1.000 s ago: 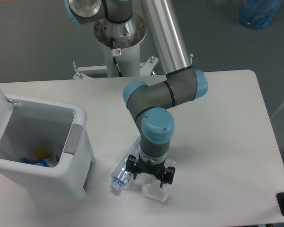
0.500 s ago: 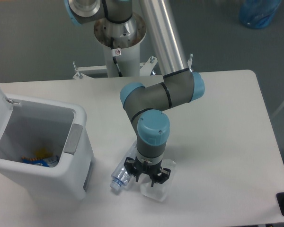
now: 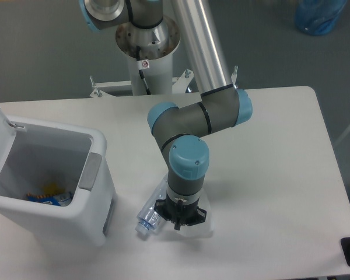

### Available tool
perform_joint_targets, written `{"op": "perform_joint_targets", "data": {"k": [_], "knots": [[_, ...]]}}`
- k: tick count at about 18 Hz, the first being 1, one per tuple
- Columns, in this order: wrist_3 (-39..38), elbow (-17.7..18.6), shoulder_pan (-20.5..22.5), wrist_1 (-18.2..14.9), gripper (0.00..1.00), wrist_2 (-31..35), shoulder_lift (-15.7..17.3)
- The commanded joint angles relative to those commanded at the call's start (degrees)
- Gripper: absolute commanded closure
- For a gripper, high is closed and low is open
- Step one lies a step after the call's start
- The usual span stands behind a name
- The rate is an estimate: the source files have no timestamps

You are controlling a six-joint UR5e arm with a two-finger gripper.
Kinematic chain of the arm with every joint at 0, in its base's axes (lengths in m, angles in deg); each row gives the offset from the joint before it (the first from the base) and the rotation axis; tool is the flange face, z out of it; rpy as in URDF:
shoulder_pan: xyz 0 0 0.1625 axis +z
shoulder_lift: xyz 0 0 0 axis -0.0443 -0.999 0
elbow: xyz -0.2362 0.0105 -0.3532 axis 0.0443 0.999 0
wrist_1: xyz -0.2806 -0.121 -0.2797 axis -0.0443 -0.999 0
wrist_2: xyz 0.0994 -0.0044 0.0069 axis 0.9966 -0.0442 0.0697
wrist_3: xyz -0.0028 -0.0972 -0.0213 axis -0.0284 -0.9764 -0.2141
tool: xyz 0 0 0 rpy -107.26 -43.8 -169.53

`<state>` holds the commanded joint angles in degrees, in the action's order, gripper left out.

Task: Place the trash in the trash can
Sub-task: 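Close the gripper on the white tissue, then lift the tissue and carry it over the trash bin opening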

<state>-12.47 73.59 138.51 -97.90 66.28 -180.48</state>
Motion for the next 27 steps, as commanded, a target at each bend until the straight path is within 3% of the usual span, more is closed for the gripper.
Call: {"op": "perform_joint_targets", "data": {"k": [13, 19, 27], "knots": [[-13.46, -10.90, 3.69, 0.09, 1.00, -14.77, 2.54], [-16.71, -11.08, 4.57, 0.09, 1.00, -22.77, 8.34], [-19.97, -12.75, 4.48, 0.18, 1.00, -29.89, 12.82]]}}
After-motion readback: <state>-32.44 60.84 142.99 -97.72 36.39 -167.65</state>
